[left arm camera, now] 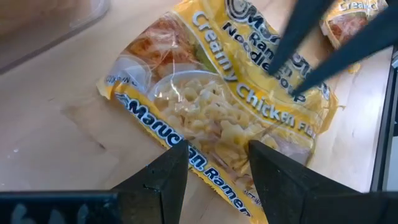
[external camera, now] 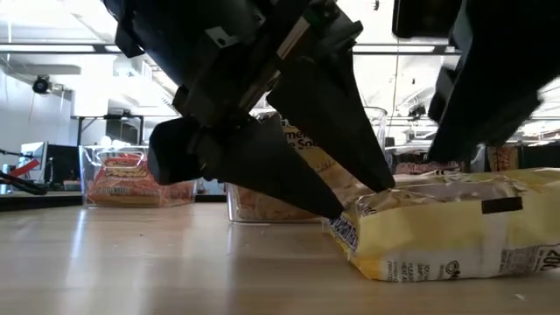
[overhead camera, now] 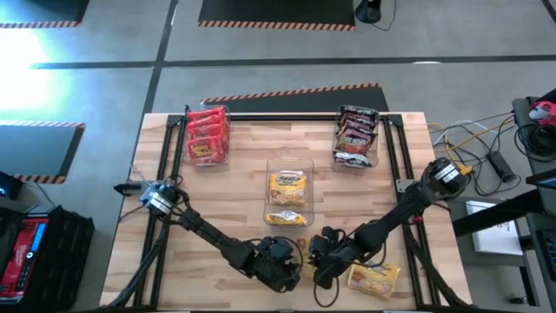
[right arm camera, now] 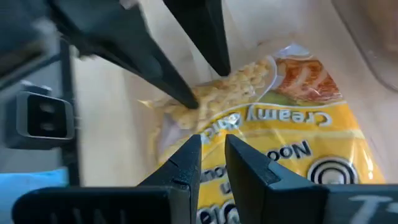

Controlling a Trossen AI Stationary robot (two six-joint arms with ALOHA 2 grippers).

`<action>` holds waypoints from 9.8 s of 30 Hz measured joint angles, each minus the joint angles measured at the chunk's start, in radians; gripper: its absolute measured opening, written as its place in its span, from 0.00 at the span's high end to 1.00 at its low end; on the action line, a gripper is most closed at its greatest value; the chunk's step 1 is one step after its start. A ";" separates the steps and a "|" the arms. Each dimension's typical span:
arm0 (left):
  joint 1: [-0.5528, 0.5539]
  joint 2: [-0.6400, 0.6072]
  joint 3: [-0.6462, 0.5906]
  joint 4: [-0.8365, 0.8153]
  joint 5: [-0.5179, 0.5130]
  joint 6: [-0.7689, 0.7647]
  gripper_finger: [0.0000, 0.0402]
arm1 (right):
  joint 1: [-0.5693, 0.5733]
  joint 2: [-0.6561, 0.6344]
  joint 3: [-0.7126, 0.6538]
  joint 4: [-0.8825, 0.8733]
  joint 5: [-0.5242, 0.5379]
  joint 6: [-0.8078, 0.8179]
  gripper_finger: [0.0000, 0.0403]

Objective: Sort Maruchan noodles
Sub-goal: Put the top yellow noodle pack into the center transparent bin

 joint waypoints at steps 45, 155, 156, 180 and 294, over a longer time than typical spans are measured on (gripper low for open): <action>-0.001 0.029 -0.001 -0.112 0.043 -0.058 0.62 | 0.113 -0.073 -0.034 -0.038 0.131 0.584 0.52; 0.029 0.006 -0.001 0.095 -0.143 -0.068 0.62 | -0.082 -0.265 0.017 -0.387 -0.097 0.319 0.71; 0.028 0.006 -0.001 0.092 -0.143 -0.073 0.62 | -0.082 -0.276 0.018 -0.387 -0.111 0.314 0.71; 0.023 0.006 -0.001 0.070 -0.138 -0.093 0.62 | -0.085 -0.265 0.044 -0.432 -0.215 0.226 0.52; 0.005 -0.090 -0.002 -0.352 -0.192 -0.324 0.62 | -0.433 0.022 0.330 -0.457 0.004 -0.688 0.71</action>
